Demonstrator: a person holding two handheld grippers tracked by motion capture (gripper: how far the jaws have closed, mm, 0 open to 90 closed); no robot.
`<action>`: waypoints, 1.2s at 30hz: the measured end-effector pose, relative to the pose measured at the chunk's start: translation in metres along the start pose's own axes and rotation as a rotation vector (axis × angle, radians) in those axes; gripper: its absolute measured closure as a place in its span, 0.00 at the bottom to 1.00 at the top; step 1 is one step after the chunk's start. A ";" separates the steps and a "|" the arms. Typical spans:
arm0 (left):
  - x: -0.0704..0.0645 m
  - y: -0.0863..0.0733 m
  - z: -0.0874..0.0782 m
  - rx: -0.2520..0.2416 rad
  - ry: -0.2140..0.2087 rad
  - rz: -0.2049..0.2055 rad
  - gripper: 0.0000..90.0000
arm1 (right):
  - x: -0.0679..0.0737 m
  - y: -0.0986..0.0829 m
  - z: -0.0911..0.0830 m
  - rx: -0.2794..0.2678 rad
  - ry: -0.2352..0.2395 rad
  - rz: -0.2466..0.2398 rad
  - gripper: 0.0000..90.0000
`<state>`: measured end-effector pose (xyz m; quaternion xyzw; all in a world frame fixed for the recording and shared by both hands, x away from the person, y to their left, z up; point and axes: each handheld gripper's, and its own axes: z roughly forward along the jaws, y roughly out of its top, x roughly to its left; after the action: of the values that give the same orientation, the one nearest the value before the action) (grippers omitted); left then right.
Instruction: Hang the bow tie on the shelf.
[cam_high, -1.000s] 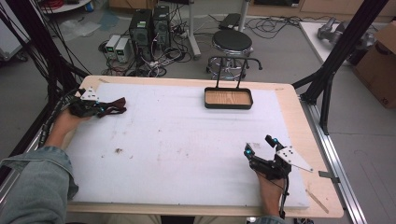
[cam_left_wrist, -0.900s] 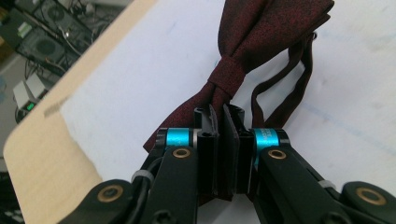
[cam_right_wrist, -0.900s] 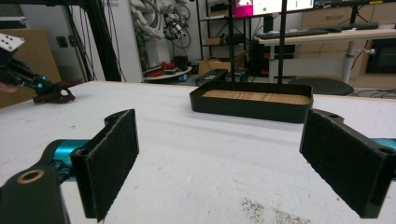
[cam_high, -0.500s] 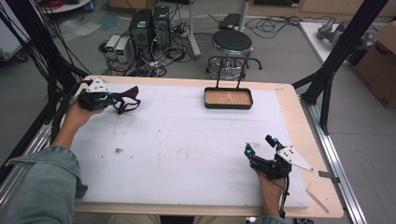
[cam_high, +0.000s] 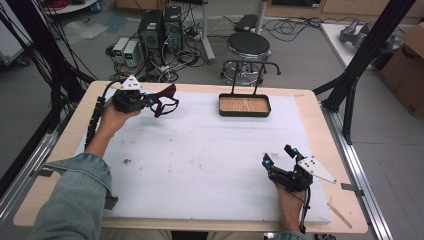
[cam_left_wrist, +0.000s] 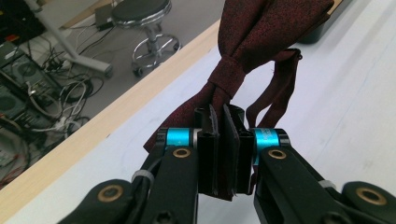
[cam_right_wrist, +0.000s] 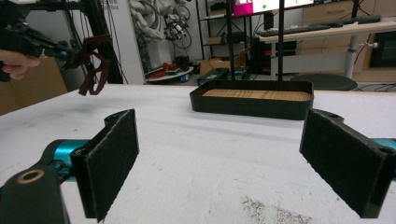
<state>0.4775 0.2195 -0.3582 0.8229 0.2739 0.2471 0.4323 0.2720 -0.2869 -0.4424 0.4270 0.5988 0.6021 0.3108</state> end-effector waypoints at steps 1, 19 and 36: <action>-0.003 0.003 0.003 -0.012 0.002 -0.014 0.94 | 0.000 0.000 0.000 0.000 0.000 0.000 0.12; -0.040 0.053 0.048 -0.201 0.003 -0.171 0.94 | -0.001 0.000 0.000 0.001 0.005 0.010 0.12; -0.058 0.085 0.081 -0.320 -0.015 -0.283 0.94 | -0.002 0.000 0.000 -0.005 0.008 0.013 0.12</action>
<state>0.5073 0.0941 -0.3369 0.6988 0.3410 0.2182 0.5897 0.2729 -0.2884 -0.4427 0.4276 0.5957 0.6075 0.3053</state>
